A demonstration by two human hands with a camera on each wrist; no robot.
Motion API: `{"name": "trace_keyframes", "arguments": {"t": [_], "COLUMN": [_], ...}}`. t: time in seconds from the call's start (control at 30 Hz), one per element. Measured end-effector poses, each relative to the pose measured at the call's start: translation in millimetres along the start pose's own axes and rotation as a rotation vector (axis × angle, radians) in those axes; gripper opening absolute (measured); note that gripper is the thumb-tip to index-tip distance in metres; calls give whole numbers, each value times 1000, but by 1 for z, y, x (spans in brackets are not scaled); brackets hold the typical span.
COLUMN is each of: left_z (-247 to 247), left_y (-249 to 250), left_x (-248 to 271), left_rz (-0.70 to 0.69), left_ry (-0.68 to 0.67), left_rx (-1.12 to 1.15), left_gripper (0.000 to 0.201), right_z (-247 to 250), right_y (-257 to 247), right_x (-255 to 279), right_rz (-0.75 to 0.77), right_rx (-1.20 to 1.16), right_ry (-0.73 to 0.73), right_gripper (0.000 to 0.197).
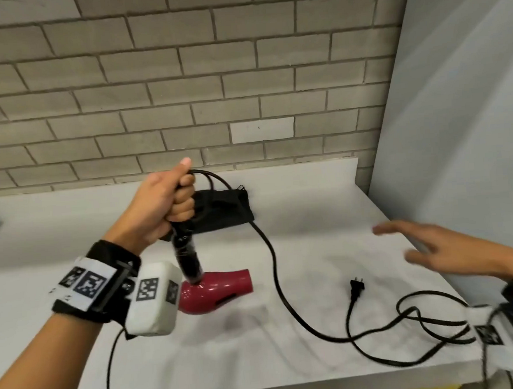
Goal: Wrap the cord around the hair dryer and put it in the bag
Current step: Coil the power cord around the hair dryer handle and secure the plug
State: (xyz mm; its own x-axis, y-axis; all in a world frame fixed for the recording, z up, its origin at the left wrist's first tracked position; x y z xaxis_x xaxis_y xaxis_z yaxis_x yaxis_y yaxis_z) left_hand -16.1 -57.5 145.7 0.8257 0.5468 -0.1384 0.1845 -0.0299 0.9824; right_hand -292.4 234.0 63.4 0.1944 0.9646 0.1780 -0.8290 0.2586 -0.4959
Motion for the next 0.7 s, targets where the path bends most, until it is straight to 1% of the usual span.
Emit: {"name": "trace_keyframes", "arguments": {"t": [0.03, 0.07, 0.1, 0.13, 0.17, 0.2, 0.27, 0.3, 0.37, 0.43, 0.5, 0.57, 0.7], "left_z": [-14, -27, -40, -53, -64, -72, -80, -79, -70, -63, -64, -67, -64], "left_y": [-5, -9, -14, -18, -21, -24, -27, -27, -27, -29, -33, -39, -44], "left_x": [-1, -1, -2, -2, -2, -2, 0, 1, 3, 4, 6, 8, 9], "left_rz": [15, 29, 40, 47, 50, 53, 56, 57, 54, 55, 66, 85, 107], "left_ry": [-36, -77, -123, -166, -201, -222, -229, -222, -195, -191, -221, -239, -217], "left_rx": [5, 4, -4, -15, -24, -26, -8, 15, 63, 72, 52, 44, 68], "left_gripper": [41, 40, 38, 37, 37, 38, 39, 40, 41, 41, 41, 41, 41], "right_z": [4, 5, 1, -6, -17, -27, -37, -37, -32, -25, -24, -26, -28], "right_y": [-30, -60, -88, -114, -135, -150, -161, -157, -138, -117, -100, -92, -86], "right_x": [-9, -19, -29, -39, -50, -59, -70, -70, -65, -52, -41, -32, -26], "right_rz": [102, 183, 236, 272, 295, 315, 308, 297, 304, 332, 327, 313, 359], "right_rx": [-128, -255, -341, -377, -387, -405, -534, -614, -683, -637, -501, -343, -144], "right_ry": [77, 105, 103, 74, 40, 20, 38, 66, 155, 283, 381, 427, 490], "right_gripper": [43, 47, 61, 70, 70, 63, 38, 30, 22, 19, 18, 12, 23]}}
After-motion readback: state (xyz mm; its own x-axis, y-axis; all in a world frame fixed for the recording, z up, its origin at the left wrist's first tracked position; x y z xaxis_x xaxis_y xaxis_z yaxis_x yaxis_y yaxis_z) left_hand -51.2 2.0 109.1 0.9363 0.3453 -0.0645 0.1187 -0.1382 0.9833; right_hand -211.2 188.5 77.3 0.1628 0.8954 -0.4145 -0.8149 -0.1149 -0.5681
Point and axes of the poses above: each hand's wrist, its own x-axis away from the middle knuckle, its own z-axis out of the back of the hand, y = z × x, the point moved 4 cm from there along -x, towards the middle knuckle, and after that the axes turned 6 degrees about -y, right-handed, at the moved point
